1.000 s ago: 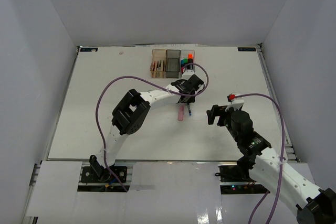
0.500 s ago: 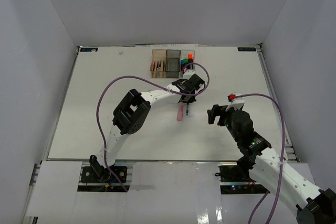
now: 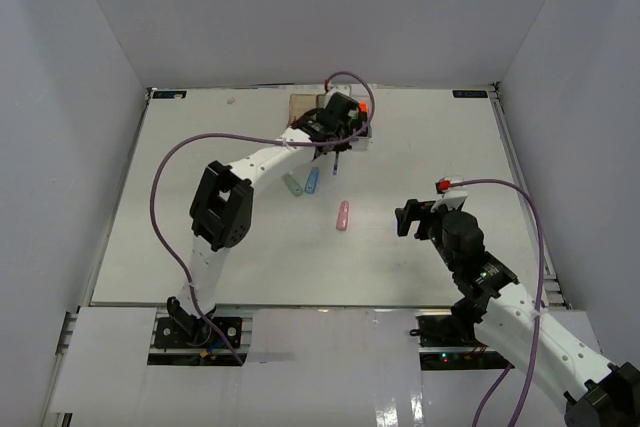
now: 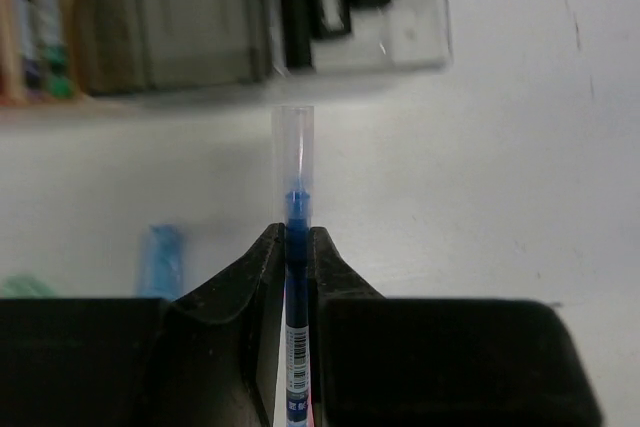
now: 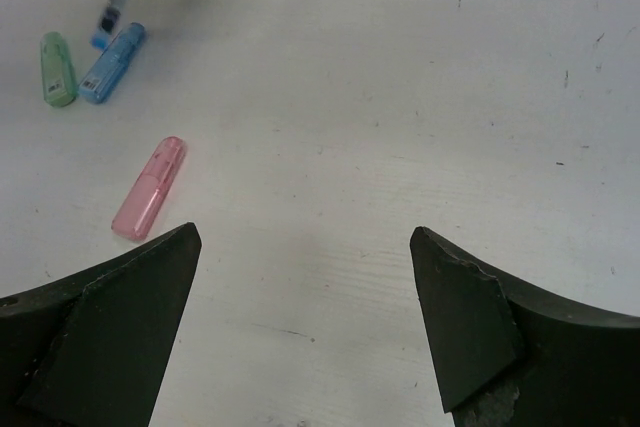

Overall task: Sort the stationery into containers
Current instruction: Pick up the pen from the center of the board, then place the pen in the storage box.

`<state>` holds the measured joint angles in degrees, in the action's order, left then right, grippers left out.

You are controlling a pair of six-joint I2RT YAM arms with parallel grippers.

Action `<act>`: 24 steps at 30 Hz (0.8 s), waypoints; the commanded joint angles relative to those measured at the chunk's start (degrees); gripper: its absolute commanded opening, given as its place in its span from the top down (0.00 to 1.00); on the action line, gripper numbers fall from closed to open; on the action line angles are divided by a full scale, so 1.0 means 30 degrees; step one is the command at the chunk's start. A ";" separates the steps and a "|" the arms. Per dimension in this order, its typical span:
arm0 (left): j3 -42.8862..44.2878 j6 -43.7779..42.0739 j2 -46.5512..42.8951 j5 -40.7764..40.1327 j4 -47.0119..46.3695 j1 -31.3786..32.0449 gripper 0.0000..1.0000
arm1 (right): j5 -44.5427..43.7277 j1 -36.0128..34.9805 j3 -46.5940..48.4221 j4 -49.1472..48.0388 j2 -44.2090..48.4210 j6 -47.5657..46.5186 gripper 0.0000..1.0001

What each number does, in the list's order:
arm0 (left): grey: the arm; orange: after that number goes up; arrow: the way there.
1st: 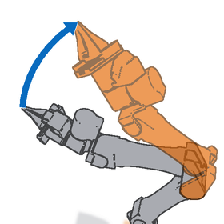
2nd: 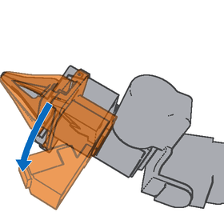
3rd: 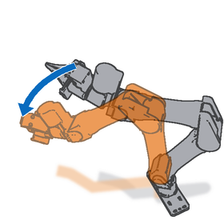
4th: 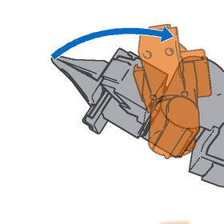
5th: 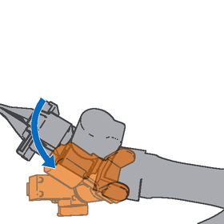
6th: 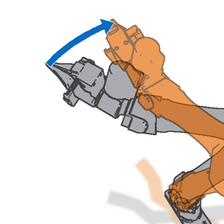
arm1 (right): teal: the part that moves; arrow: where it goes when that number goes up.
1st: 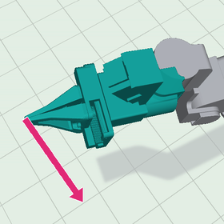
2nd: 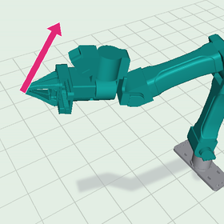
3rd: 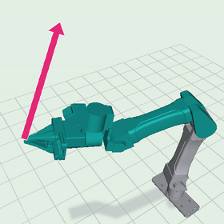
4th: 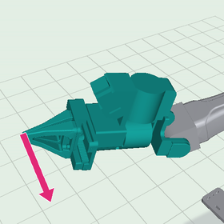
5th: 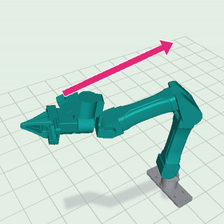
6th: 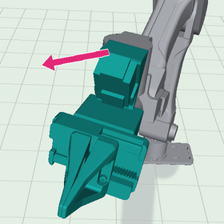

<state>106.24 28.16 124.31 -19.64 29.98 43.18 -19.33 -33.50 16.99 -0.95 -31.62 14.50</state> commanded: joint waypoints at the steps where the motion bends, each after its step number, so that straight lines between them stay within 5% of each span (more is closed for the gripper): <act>1: 0.1529 -0.3429 -0.1830 0.0246 -0.0266 -0.2290 0.78 | 0.0027 0.0032 -0.0069 -0.0591 -0.0212 -0.0234 0.08; 12: 0.6450 -0.6311 0.2096 0.2470 -0.1143 -0.6364 0.77 | 0.0379 0.0032 -0.0274 -0.0738 -0.0826 -0.0147 0.08; 24: 0.5106 -0.6517 0.3415 0.3352 -0.4191 -0.6834 0.73 | 0.0497 0.0032 -0.0186 -0.0855 -0.1590 -0.0147 0.08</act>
<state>121.49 8.95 134.76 -11.22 20.75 22.72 -17.82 -33.50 16.27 -1.15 -36.14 14.52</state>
